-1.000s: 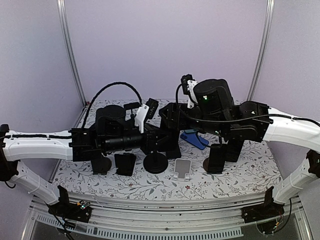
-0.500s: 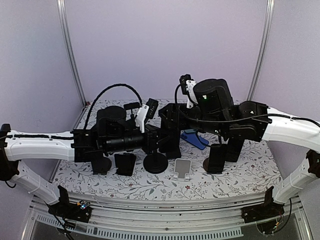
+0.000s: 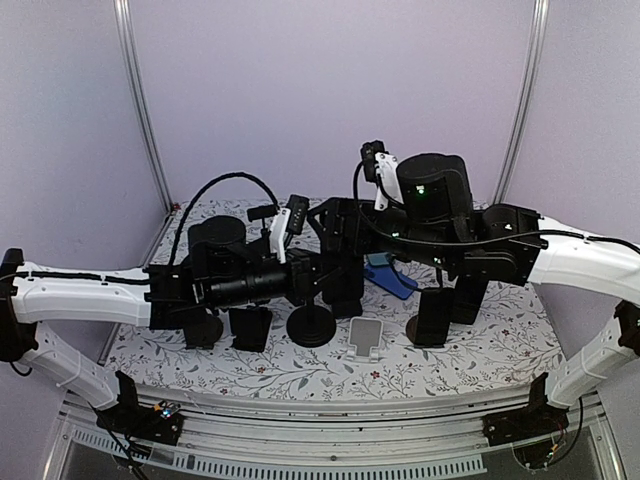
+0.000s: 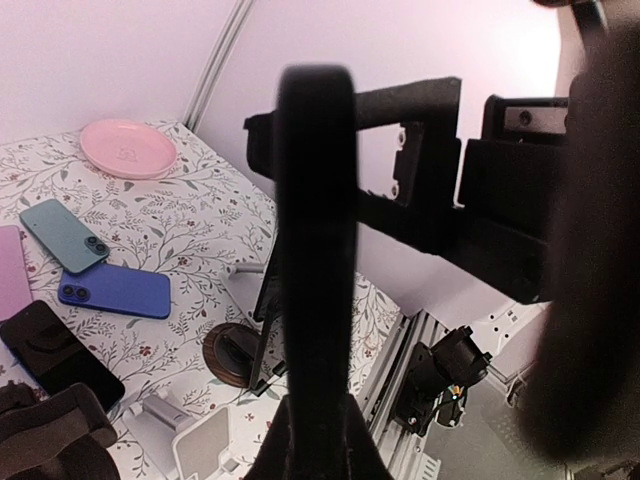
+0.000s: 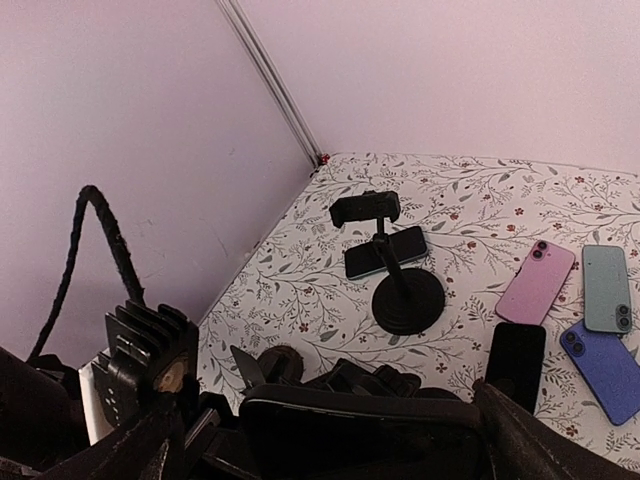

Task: Place the phone on the phone stand
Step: Pass from the right arm to the left, then pass from the left arm to the right

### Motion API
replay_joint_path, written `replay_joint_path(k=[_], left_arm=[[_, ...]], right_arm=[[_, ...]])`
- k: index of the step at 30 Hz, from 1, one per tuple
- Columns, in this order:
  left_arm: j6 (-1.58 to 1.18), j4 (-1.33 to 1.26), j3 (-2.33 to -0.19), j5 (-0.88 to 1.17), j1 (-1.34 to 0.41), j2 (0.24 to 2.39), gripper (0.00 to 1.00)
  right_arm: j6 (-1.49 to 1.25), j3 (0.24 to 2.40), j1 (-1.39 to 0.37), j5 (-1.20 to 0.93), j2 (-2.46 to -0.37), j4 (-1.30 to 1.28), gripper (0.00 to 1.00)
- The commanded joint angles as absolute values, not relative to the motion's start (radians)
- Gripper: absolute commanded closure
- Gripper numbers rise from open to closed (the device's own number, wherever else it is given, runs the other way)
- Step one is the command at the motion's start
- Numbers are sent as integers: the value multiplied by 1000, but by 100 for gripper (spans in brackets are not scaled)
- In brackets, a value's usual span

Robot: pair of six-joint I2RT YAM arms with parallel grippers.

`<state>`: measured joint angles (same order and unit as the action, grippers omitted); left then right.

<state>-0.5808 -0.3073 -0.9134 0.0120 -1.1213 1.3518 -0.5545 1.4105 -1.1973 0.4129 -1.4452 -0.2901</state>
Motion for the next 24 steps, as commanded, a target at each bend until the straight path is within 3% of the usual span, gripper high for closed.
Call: replay_joint_path(k=[1,24], left_arm=[[-623,-421,-900,5,-1128,1317,100],[-724,-529,-846,-3,-1118,1277,100]], right_arm=[[-540,1394,-1201,387,-1411,-220,1],[-523,1284,-1202,378,-1331,-73,1]])
